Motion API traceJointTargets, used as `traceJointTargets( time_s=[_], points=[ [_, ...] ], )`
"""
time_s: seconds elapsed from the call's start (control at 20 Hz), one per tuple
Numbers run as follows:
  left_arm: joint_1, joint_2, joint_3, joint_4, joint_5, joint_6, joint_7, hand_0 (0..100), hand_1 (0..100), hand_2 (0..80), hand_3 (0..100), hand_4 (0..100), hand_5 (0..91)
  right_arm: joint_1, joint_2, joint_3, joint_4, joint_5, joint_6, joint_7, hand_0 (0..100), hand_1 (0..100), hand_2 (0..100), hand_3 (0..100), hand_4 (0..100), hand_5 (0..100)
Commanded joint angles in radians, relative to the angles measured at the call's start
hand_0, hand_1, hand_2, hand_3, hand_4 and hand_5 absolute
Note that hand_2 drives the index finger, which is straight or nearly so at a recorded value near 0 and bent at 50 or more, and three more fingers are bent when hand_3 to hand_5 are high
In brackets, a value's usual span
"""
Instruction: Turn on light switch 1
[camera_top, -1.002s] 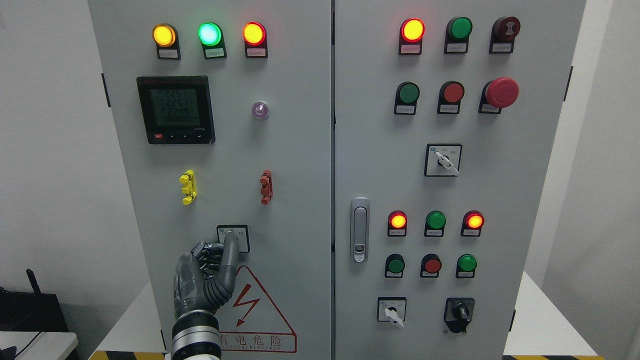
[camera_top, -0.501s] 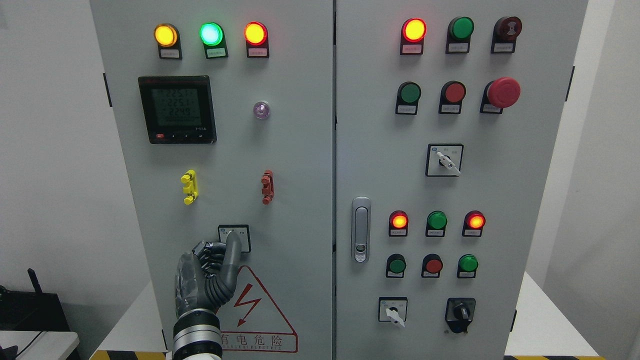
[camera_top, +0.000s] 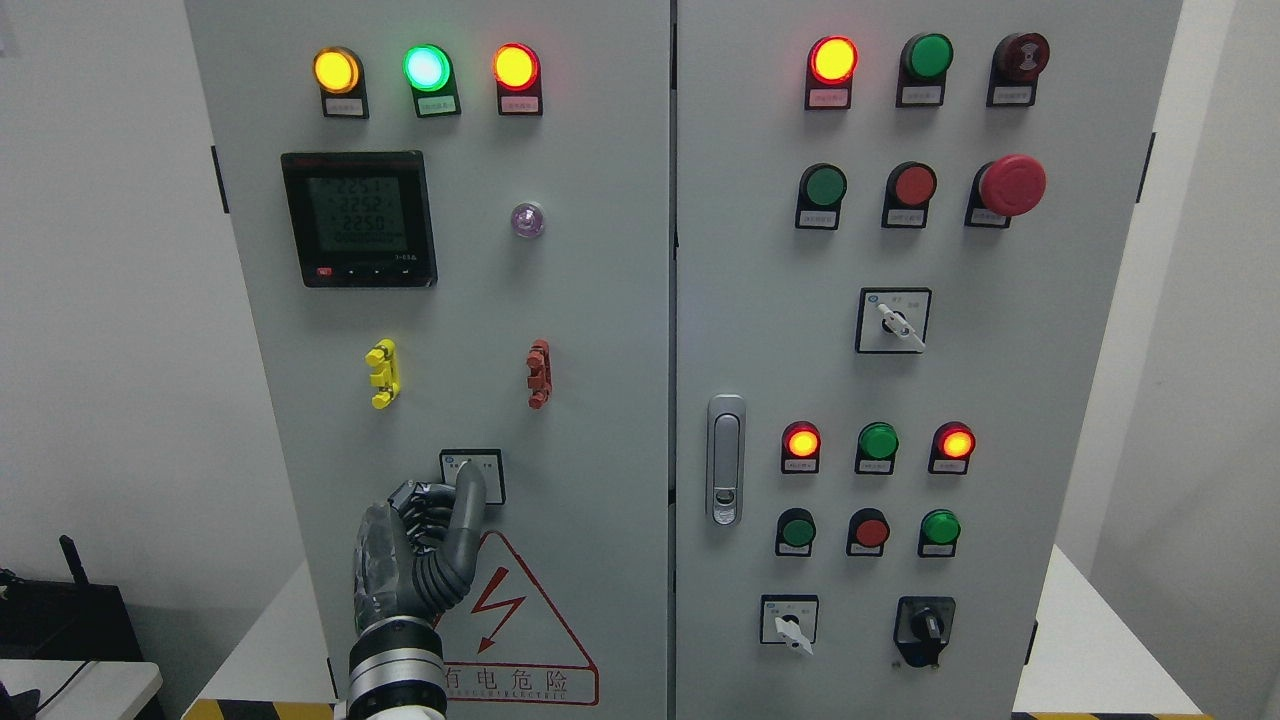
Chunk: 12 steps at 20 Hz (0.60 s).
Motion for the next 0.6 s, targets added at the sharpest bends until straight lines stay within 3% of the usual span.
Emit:
traceJointTargets(
  time_s=[0.0, 0.55],
  points=[
    [-0.001, 0.000, -0.012, 0.001, 0.000, 0.001, -0.003, 48, 33, 57.6, 75, 78, 70.9, 0.000, 0.000, 0.020, 0.000, -0.026, 0.000, 0.000, 12, 39, 0, 0, 0, 0],
    [-0.001, 0.000, -0.023, -0.001, 0.005, 0.001, -0.015, 53, 28, 59.8, 78, 80, 72.6, 0.000, 0.000, 0.020, 0.000, -0.026, 0.000, 0.000, 12, 39, 0, 0, 0, 0]
  ],
)
